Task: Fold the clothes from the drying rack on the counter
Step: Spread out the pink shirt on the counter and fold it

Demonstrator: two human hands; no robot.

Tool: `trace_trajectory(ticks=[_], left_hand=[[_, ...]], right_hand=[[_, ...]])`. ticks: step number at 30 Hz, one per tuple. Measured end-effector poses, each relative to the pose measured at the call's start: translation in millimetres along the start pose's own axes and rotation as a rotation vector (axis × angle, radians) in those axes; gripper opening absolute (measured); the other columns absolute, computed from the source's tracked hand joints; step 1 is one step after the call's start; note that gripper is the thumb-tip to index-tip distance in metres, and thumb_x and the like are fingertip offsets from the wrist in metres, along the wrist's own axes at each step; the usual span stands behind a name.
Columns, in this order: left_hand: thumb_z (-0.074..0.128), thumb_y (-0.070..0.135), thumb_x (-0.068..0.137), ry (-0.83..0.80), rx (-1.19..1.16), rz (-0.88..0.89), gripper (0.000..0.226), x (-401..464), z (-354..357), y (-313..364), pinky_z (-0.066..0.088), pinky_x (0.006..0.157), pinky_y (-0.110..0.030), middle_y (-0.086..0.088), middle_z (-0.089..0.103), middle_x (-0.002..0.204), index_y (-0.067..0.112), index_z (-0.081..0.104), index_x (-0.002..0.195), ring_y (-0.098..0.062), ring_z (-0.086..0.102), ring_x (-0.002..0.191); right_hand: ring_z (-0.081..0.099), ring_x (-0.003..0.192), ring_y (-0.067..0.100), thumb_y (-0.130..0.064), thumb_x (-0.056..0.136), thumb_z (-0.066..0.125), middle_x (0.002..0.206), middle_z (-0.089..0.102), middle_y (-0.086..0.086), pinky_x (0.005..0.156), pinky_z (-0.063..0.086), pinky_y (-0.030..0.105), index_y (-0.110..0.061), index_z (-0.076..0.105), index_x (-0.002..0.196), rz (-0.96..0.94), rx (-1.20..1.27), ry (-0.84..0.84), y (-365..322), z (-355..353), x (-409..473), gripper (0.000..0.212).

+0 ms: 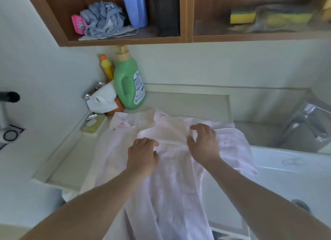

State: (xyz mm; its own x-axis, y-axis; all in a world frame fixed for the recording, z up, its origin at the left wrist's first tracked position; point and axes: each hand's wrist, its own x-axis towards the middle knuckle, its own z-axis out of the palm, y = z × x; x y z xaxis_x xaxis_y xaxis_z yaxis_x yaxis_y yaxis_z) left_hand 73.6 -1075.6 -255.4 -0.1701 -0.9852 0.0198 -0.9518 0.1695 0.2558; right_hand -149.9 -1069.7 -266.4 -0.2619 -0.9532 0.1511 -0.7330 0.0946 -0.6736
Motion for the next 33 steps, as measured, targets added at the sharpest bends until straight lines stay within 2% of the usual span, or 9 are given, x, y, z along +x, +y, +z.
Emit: trace_trajectory(ticks=[3, 7, 10, 13, 16, 19, 24, 28, 33], left_hand=[[0.057, 0.022, 0.09, 0.099, 0.066, -0.229, 0.047, -22, -21, -37, 0.042, 0.1, -0.041, 0.005, 0.048, 0.144, 0.029, 0.054, 0.137, -0.027, 0.039, 0.133], [0.06, 0.036, 0.092, -0.046, -0.008, -0.683, 0.068, -49, -38, -99, 0.039, 0.107, -0.05, -0.005, 0.031, 0.156, 0.023, 0.031, 0.152, -0.034, 0.034, 0.139], [0.062, 0.056, 0.089, -0.156, -0.055, -0.795, 0.074, -58, -40, -137, 0.045, 0.101, -0.049, -0.011, 0.045, 0.141, 0.016, 0.033, 0.145, -0.037, 0.047, 0.128], [0.063, 0.058, 0.087, -0.174, -0.09, -0.749, 0.06, -59, -37, -161, 0.055, 0.085, -0.042, -0.005, 0.056, 0.116, 0.016, 0.045, 0.126, -0.031, 0.06, 0.106], [0.057, 0.047, 0.095, -0.184, -0.16, -0.597, 0.036, -58, -35, -171, 0.053, 0.06, -0.034, -0.001, 0.057, 0.095, 0.017, 0.045, 0.111, -0.026, 0.063, 0.081], [0.05, 0.042, 0.102, -0.2, -0.103, -0.389, 0.029, -47, -40, -189, 0.051, 0.073, -0.036, -0.005, 0.06, 0.103, 0.015, 0.047, 0.111, -0.028, 0.063, 0.093], [0.051, 0.042, 0.103, -0.108, -0.032, -0.231, 0.029, -19, -75, -240, 0.042, 0.077, -0.037, -0.009, 0.059, 0.111, 0.013, 0.049, 0.11, -0.032, 0.058, 0.104], [0.052, 0.035, 0.102, 0.052, 0.215, -0.052, 0.025, -9, -97, -268, 0.052, 0.077, -0.041, -0.006, 0.062, 0.111, 0.019, 0.051, 0.121, -0.034, 0.063, 0.1], [0.065, 0.02, 0.081, 0.01, 0.476, 0.041, 0.059, -22, -76, -252, 0.043, 0.082, -0.041, -0.009, 0.045, 0.136, 0.018, 0.044, 0.137, -0.035, 0.048, 0.118]], right_hand=[[0.045, 0.135, 0.027, -0.043, 0.085, 0.048, 0.14, 0.054, 0.001, 0.114, 0.032, 0.039, -0.023, 0.058, 0.131, -0.153, 0.03, -0.259, -49, 52, -11, 0.051], [0.039, 0.141, 0.025, -0.032, 0.095, 0.053, 0.145, 0.05, 0.003, 0.119, 0.027, 0.037, -0.019, 0.054, 0.136, -0.231, 0.001, -0.479, -87, 108, -38, 0.043], [0.053, 0.12, 0.029, -0.032, 0.089, 0.044, 0.118, 0.057, -0.001, 0.105, 0.04, 0.042, -0.027, 0.048, 0.102, -0.199, -0.067, -0.482, -95, 126, -50, 0.015], [0.054, 0.115, 0.03, -0.028, 0.09, 0.046, 0.114, 0.057, 0.001, 0.101, 0.043, 0.043, -0.025, 0.046, 0.099, -0.15, -0.133, -0.451, -103, 136, -49, 0.009], [0.048, 0.129, 0.034, -0.037, 0.092, 0.044, 0.134, 0.056, 0.012, 0.111, 0.037, 0.043, -0.011, 0.054, 0.127, -0.089, -0.221, -0.416, -103, 144, -45, 0.045], [0.032, 0.145, 0.03, -0.052, 0.091, 0.04, 0.153, 0.041, 0.01, 0.12, 0.025, 0.046, -0.011, 0.046, 0.142, -0.029, -0.274, -0.403, -102, 150, -46, 0.066], [0.017, 0.153, 0.02, -0.061, 0.096, 0.04, 0.164, 0.028, -0.004, 0.123, 0.015, 0.047, -0.029, 0.042, 0.148, 0.01, -0.305, -0.335, -106, 154, -52, 0.061], [0.013, 0.154, 0.015, -0.066, 0.097, 0.031, 0.165, 0.024, -0.01, 0.123, 0.01, 0.045, -0.036, 0.038, 0.149, 0.016, -0.319, -0.322, -112, 153, -60, 0.06], [0.015, 0.155, 0.02, -0.08, 0.091, 0.011, 0.166, 0.026, -0.005, 0.124, 0.012, 0.044, -0.031, 0.043, 0.15, 0.052, -0.188, -0.291, -111, 151, -53, 0.083]])
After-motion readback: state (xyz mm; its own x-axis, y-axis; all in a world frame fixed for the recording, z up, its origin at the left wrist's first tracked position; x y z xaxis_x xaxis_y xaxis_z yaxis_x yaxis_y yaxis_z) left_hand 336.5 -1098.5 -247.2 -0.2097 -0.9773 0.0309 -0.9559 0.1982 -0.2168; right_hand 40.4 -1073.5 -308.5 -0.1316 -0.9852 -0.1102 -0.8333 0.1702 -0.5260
